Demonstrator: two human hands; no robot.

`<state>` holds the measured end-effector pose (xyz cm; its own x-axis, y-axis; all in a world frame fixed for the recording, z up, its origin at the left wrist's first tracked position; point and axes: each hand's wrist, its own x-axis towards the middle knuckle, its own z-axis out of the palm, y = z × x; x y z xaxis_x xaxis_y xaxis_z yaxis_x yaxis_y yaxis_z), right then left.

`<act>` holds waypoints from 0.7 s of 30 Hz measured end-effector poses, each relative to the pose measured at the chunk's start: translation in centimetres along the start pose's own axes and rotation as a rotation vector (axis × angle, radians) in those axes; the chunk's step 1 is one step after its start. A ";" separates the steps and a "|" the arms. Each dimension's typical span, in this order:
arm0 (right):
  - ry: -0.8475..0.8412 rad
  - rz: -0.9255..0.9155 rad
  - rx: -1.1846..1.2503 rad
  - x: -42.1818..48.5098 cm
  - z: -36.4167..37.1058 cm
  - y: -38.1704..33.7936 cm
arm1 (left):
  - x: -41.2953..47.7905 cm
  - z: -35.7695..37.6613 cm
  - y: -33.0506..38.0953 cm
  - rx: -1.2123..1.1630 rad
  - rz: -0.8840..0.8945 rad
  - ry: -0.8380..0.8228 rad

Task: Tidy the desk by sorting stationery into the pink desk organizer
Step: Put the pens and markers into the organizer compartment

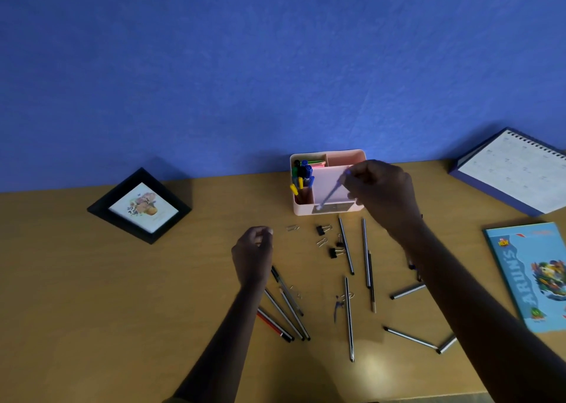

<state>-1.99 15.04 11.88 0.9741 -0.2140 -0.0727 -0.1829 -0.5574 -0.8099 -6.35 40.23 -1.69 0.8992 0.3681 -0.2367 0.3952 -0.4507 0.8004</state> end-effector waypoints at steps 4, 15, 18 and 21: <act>0.062 -0.038 0.008 0.7 2.4 -0.5 | -0.3 0.1 0.0 0.011 0.001 -0.003; 0.053 -0.015 -0.113 2.0 9.0 3.2 | -0.8 0.1 -0.5 0.000 -0.009 0.000; 0.056 0.002 -0.113 2.2 9.5 3.5 | -0.5 -0.1 -0.6 0.009 -0.017 0.010; 0.058 0.014 -0.113 2.4 9.7 3.7 | -0.3 -0.4 -0.7 0.012 -0.025 0.015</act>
<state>0.99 20.29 3.05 0.9627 -0.2665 -0.0465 -0.2130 -0.6405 -0.7378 -6.97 40.73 -1.93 0.8861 0.3915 -0.2482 0.4199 -0.4512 0.7875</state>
